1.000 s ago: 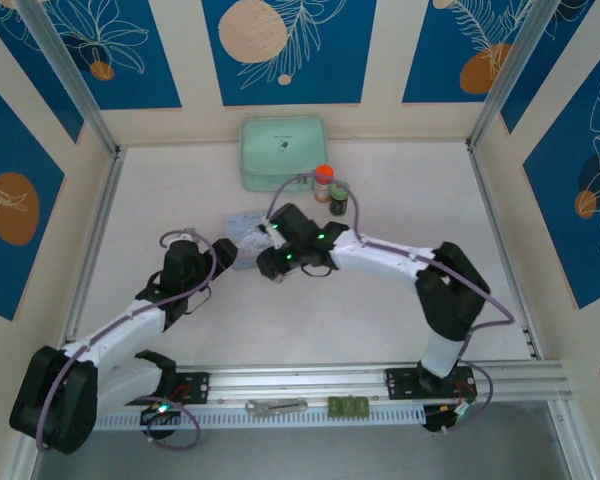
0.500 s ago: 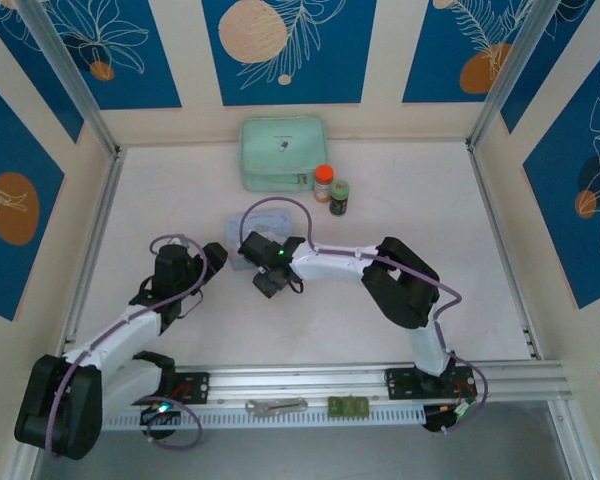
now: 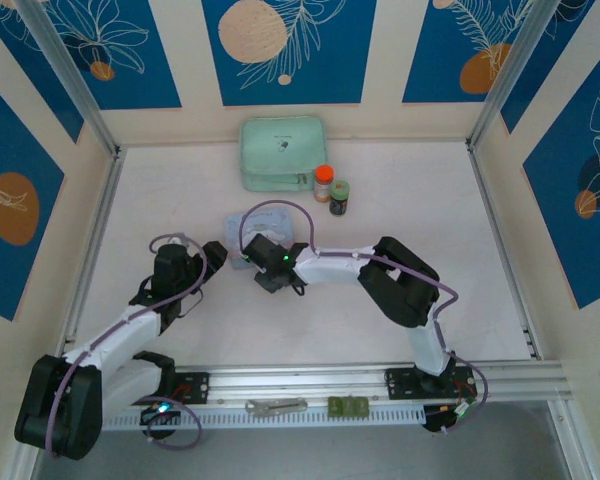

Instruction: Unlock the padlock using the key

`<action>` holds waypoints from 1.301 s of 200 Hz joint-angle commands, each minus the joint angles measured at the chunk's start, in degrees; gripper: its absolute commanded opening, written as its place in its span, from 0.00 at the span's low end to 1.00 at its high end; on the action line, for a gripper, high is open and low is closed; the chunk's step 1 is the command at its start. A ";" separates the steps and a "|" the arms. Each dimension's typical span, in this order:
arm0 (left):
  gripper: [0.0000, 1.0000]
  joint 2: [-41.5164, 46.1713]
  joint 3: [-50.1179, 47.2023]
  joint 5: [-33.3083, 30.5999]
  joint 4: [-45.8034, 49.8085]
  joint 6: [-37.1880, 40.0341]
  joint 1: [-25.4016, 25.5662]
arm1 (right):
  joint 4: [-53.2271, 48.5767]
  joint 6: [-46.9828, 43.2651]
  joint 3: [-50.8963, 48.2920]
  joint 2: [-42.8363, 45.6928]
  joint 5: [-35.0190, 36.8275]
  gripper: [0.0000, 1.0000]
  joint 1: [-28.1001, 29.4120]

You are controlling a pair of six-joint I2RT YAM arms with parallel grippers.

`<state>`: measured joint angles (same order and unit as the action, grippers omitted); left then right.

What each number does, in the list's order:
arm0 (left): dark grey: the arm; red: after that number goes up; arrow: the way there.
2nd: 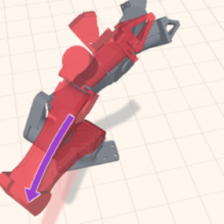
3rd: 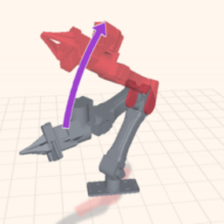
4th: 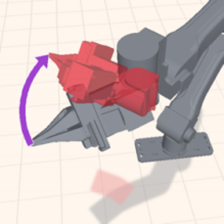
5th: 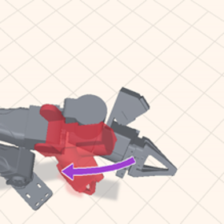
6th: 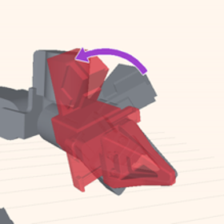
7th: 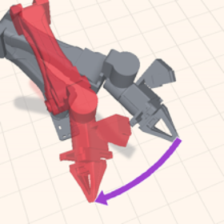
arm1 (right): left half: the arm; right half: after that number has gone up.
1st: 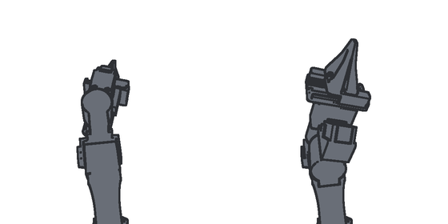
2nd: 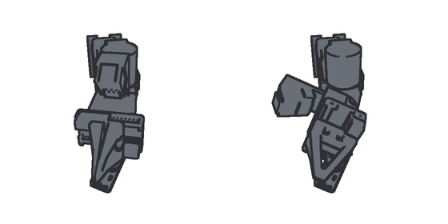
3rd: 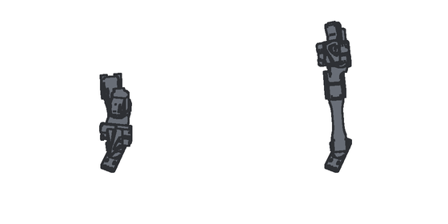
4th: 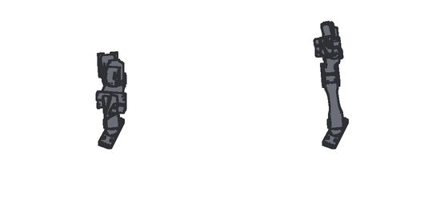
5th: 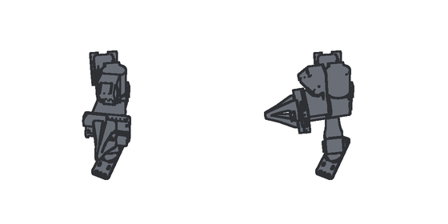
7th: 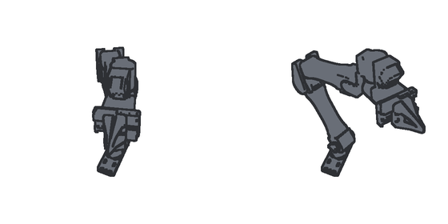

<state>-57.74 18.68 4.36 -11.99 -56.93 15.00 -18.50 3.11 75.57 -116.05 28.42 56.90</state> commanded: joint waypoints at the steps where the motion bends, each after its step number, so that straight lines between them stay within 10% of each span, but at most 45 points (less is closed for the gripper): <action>1: 0.76 1.97 -1.48 -1.35 -2.77 -1.05 -0.70 | 1.58 -1.07 -2.12 -0.90 -0.76 0.47 -0.83; 112: 0.77 -1.88 -0.33 2.31 -8.62 0.84 -3.26 | 13.56 -10.68 -11.07 6.11 -12.92 0.03 -5.59; 260: 0.76 -5.66 0.04 7.15 -11.39 1.56 -4.75 | 10.02 -20.72 -5.05 3.81 -22.98 0.00 -6.85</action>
<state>-63.24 17.52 10.15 -21.89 -56.47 11.25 -6.96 -15.11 68.29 -111.20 8.58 50.54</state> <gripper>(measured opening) 0.765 0.071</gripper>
